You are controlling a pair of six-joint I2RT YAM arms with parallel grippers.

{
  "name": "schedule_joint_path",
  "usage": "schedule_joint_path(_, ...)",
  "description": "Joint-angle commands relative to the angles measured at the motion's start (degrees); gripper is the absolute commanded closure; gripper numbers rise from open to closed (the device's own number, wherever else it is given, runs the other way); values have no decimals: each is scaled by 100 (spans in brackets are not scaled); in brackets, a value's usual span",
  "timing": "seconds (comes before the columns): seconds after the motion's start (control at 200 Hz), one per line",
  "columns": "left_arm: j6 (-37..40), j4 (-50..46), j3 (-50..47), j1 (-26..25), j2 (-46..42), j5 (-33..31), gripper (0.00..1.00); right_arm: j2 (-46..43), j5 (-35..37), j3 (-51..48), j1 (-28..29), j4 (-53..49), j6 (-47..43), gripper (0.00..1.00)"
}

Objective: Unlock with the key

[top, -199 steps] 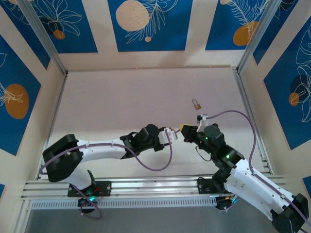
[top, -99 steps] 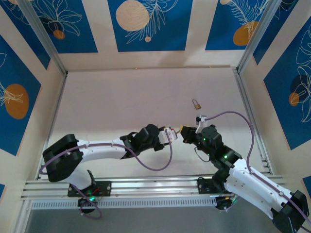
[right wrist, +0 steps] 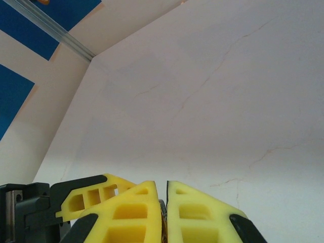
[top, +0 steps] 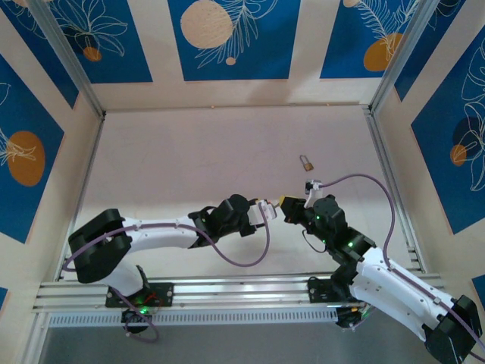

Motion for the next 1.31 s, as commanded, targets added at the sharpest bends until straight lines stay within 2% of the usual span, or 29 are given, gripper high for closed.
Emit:
schedule_joint_path(0.0,-101,117,266,-15,17,-17,72,-12,119,-103,29,240,97,100)
schedule_joint_path(0.495,-158,104,285,-19,1,23,73,162,87,-96,20,394,110,100)
schedule_joint_path(0.84,-477,363,284,-14,5,-83,76,317,178,-184,90,517,135,100)
schedule_joint_path(1.3,-770,435,687,-9,230,-65,77,652,185,-237,233,700,157,100)
